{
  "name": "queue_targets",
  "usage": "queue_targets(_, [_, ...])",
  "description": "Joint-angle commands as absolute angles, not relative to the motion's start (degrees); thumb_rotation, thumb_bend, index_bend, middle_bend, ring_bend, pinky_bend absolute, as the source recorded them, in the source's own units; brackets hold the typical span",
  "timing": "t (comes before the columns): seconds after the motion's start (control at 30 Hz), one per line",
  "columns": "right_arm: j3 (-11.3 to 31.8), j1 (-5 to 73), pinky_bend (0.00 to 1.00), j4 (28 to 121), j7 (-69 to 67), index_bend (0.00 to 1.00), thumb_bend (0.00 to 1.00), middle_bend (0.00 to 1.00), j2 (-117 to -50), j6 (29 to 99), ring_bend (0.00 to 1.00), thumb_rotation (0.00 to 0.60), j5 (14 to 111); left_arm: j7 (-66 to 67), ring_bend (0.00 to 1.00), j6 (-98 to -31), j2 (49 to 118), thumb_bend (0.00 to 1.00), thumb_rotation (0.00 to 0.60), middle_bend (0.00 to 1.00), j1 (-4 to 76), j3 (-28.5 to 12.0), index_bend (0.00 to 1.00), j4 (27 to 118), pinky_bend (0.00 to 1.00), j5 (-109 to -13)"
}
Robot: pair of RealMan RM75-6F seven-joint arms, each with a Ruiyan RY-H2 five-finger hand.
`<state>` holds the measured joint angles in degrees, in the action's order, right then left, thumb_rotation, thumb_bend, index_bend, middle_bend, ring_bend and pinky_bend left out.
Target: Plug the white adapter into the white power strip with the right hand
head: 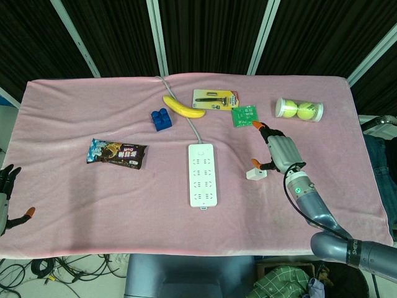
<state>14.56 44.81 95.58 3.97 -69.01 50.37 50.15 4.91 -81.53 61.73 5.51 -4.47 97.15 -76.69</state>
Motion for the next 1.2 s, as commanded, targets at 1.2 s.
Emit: queue_targets(1.2, [10.94, 44.47, 0.16, 97.92, 9.06, 0.05, 0.19, 0.13, -68.14, 49.16, 0.16, 0.600, 48.55, 5.19, 0.00, -82.99, 61.20, 0.23, 0.600, 0.00, 4.53, -3.32, 0.01, 97.21, 0.00, -79.10])
